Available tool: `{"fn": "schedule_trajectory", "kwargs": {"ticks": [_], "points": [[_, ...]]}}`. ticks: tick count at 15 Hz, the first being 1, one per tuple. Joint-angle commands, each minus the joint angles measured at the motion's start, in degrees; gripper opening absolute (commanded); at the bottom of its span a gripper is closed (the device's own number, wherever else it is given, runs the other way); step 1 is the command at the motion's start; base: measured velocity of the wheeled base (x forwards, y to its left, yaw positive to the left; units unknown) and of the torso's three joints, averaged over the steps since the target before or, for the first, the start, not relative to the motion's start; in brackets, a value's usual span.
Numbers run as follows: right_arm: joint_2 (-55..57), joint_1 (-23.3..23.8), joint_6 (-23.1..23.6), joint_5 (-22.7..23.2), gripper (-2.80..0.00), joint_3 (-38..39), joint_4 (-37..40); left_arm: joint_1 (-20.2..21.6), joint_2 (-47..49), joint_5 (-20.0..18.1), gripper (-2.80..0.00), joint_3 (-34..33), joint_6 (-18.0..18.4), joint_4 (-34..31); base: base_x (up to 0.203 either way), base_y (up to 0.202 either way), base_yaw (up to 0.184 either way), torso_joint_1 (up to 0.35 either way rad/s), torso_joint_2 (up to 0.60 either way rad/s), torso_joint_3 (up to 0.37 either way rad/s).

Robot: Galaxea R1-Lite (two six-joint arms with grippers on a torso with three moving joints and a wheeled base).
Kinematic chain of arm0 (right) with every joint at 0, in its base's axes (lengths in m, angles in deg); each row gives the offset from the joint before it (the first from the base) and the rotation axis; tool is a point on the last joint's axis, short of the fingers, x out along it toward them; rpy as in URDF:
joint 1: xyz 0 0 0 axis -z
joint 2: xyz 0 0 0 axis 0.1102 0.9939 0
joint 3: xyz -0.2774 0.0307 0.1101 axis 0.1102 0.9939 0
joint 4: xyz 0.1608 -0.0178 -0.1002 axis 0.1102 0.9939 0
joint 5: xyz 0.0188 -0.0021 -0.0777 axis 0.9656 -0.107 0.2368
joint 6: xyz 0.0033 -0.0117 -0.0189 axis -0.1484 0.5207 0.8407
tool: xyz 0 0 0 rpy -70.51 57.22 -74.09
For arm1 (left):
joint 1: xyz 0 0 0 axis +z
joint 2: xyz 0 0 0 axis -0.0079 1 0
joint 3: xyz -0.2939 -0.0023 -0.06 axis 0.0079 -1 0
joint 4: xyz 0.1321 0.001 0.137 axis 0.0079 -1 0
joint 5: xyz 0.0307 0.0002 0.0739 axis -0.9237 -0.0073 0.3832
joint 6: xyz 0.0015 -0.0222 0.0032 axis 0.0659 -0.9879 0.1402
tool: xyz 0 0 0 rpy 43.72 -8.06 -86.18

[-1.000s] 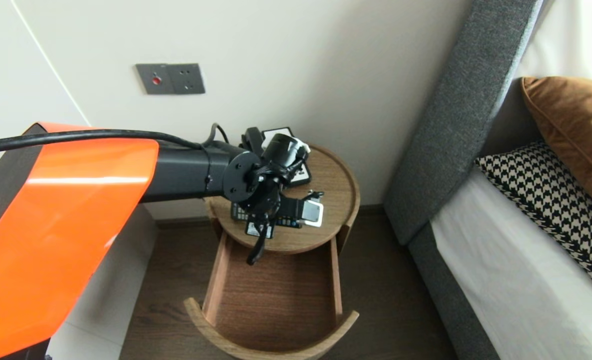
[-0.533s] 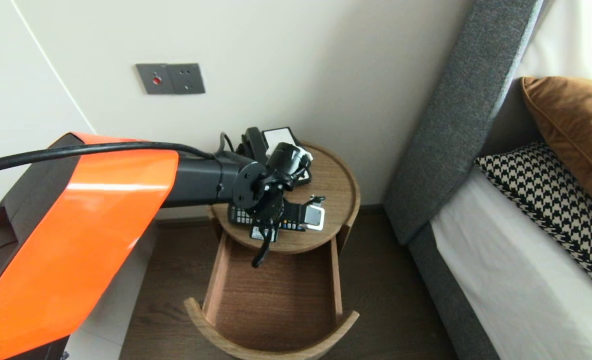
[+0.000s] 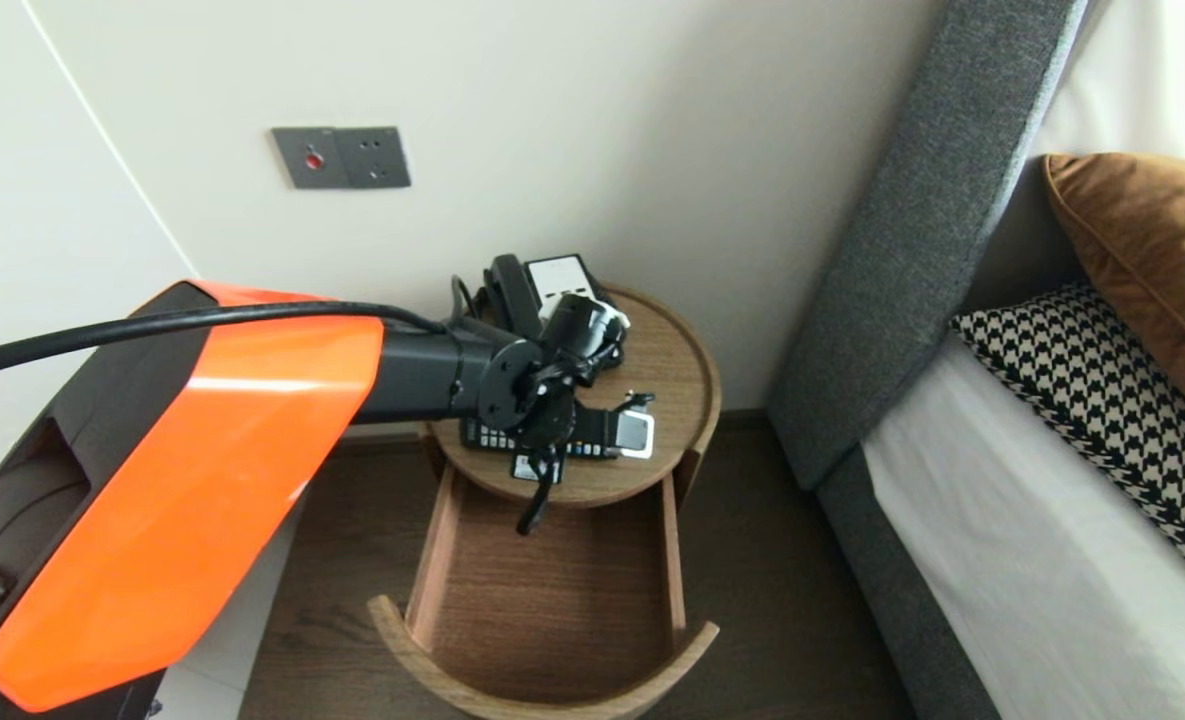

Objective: Take the remote control out of the drawer one by one and place them on the table

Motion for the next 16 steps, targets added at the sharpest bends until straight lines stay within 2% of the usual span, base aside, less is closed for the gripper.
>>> {"fn": "schedule_trajectory", "kwargs": {"ticks": [1,16], "points": [[-0.5,0.0,0.0,0.0,-2.80,0.3,0.0,0.0,0.3,0.1,-2.80,0.0,0.4,0.2,0.000,0.000,0.000,0.000,0.00,0.000],[-0.5,0.0,0.0,0.0,-2.80,0.3,0.0,0.0,0.2,0.0,-2.80,-0.1,0.5,0.2,0.000,0.000,0.000,0.000,0.00,0.000]]}}
